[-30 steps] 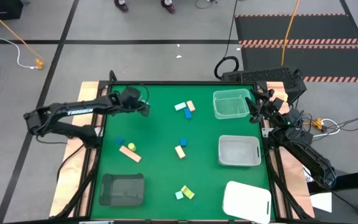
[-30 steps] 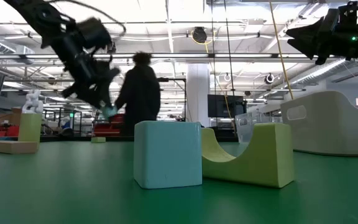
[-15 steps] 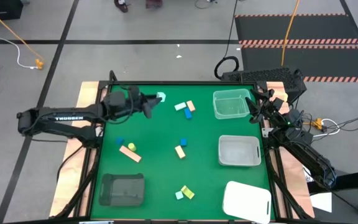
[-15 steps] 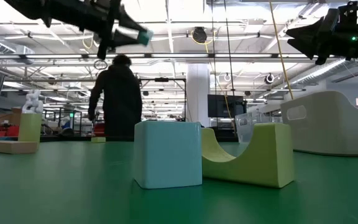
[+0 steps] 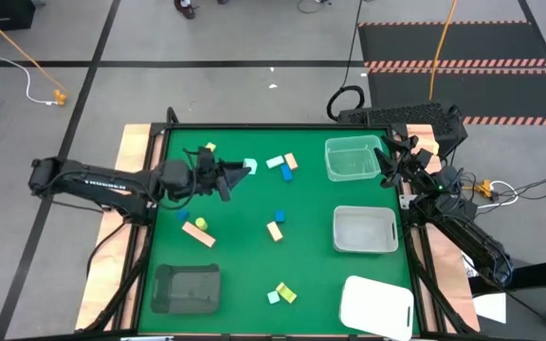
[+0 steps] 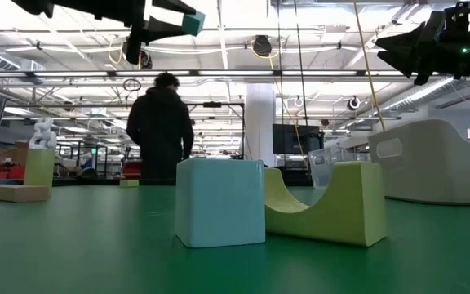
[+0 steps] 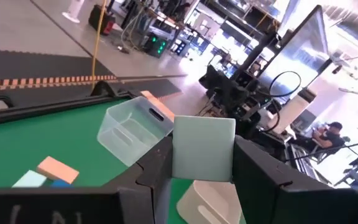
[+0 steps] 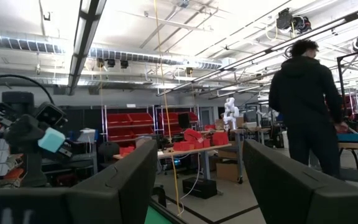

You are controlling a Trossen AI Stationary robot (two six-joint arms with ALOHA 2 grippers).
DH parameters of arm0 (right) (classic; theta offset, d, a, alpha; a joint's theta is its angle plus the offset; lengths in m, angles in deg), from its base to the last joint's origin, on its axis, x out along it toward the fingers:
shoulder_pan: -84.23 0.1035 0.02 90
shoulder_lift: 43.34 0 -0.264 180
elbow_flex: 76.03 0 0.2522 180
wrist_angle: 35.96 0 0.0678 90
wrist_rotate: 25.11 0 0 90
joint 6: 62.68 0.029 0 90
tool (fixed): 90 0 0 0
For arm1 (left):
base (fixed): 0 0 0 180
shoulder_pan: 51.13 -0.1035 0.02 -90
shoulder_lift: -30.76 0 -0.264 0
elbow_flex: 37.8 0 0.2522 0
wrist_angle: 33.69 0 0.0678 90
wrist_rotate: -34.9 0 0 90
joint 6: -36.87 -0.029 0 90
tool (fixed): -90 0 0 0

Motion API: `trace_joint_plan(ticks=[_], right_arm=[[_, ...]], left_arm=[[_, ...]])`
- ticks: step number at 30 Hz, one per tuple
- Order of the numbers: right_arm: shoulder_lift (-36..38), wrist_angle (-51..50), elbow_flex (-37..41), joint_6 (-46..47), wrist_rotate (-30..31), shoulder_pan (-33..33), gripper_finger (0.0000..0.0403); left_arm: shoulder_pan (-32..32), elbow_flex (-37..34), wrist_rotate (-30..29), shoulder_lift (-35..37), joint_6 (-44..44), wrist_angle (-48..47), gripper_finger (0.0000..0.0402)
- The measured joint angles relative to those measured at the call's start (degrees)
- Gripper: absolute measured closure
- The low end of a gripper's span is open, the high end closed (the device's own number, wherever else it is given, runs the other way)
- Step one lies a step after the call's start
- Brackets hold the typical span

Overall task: Sort & place blocks by color
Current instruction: Put the top left light blue block into the black bin

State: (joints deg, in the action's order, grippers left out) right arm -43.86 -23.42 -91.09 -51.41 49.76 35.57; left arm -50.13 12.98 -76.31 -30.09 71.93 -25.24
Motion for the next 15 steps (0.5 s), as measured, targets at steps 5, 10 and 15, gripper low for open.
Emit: trace_joint_plan(ticks=[5,10,15], right_arm=[[0.0,0.0,0.01,0.01,0.0,0.02,0.0174],[0.0,0.44,0.01,0.61,0.88,0.02,0.0174],[-0.02,4.41,0.01,16.24,2.02,0.02,0.0174]], left_arm=[[2.87,0.02,-0.47,0.06,-0.31,4.43,0.0263],[5.47,0.02,-0.8,0.01,-0.35,5.58,0.0262],[6.57,0.02,-1.34,-1.03,-1.71,6.23,0.0262]])
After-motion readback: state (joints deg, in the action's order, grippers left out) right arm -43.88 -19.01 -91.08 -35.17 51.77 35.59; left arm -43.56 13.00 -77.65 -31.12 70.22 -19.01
